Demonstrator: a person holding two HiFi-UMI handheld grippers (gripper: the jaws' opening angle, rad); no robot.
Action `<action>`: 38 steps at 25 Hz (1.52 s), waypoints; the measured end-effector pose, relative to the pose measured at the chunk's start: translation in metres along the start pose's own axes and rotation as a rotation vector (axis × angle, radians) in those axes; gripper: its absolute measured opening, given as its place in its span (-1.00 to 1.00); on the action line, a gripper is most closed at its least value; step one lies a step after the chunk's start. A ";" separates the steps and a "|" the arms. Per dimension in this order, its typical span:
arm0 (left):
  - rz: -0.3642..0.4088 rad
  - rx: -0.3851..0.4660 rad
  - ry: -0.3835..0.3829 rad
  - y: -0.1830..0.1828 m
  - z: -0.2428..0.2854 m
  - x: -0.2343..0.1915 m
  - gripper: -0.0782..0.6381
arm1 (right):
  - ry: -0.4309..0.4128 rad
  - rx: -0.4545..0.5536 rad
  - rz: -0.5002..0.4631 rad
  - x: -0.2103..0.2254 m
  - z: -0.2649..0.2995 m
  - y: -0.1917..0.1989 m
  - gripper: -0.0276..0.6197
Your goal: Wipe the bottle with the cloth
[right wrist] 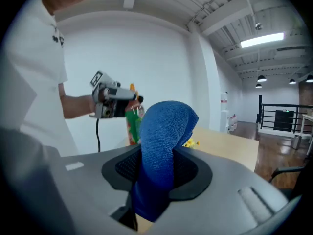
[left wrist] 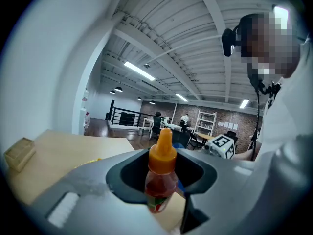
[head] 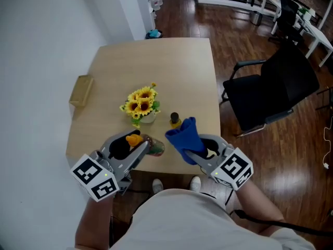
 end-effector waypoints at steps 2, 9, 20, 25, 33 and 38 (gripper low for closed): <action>0.009 -0.015 0.012 0.004 0.001 0.004 -0.33 | -0.018 0.080 -0.018 -0.003 0.003 -0.033 -0.45; 0.023 -0.019 0.091 0.004 0.000 0.023 -0.33 | -0.117 0.092 -0.074 -0.029 0.034 -0.063 -0.45; 0.008 0.103 0.092 -0.029 -0.031 0.015 -0.33 | -0.123 -0.219 0.246 -0.012 0.086 0.054 -0.45; 0.046 0.082 0.070 -0.025 -0.028 0.004 -0.33 | -0.265 -0.194 0.312 -0.052 0.102 0.042 -0.45; 0.058 0.021 0.070 0.002 -0.027 -0.019 -0.33 | -0.145 -0.201 0.348 -0.048 0.070 0.052 -0.45; 0.078 -0.049 0.033 0.037 -0.012 -0.046 -0.32 | 0.020 -0.120 0.394 -0.038 0.025 0.058 -0.45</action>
Point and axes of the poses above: the fingertips, and each gripper's own axes: z forward along the fingers, x to its right, y out of its underside, the point moved 9 cm from there along -z, backward along the fingers, and after that the axes turned 7 degrees about z, right-handed, at the moved point
